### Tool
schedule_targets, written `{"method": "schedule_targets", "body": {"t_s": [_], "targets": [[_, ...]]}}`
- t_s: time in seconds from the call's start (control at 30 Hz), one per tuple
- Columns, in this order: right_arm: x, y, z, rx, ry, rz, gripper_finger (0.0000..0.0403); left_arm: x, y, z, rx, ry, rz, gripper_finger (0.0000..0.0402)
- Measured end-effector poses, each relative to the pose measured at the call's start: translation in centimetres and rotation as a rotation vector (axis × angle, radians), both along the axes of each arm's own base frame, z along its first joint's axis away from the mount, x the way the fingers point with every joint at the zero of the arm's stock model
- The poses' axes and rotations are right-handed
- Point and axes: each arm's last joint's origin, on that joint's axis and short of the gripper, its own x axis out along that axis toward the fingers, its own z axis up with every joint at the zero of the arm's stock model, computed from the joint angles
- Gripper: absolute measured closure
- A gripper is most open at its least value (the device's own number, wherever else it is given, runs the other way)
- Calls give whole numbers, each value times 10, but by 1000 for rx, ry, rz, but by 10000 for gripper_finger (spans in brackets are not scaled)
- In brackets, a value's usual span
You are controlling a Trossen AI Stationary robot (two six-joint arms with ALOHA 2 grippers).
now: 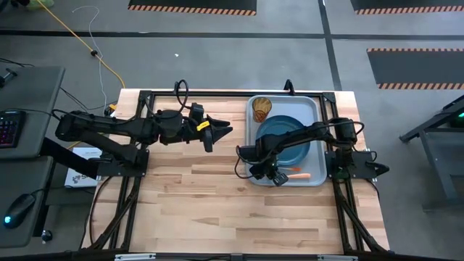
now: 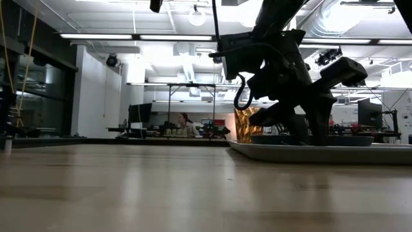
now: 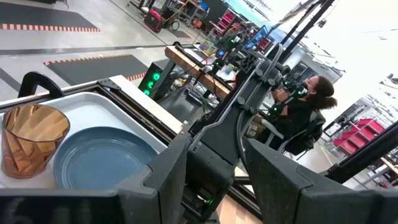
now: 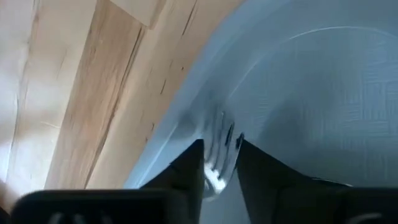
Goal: Pick and place plate/cup/fork/spoon on tray
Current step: Put the light orange fork on the gray tray to the bottom of the orange spoon
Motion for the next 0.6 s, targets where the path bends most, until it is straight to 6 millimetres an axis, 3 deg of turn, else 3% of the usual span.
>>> {"method": "schedule_targets", "body": {"t_s": [0.23,0.43,0.6], "targets": [[0,-1,0,0,6,-3,274,0,0,0,15,4,-1,245],[-4,-6,2,-4,56,-37,270,0,0,0,27,6,-2,245],[-5,-17,15,-6,107,-92,270,0,0,0,27,7,-3,245]]}}
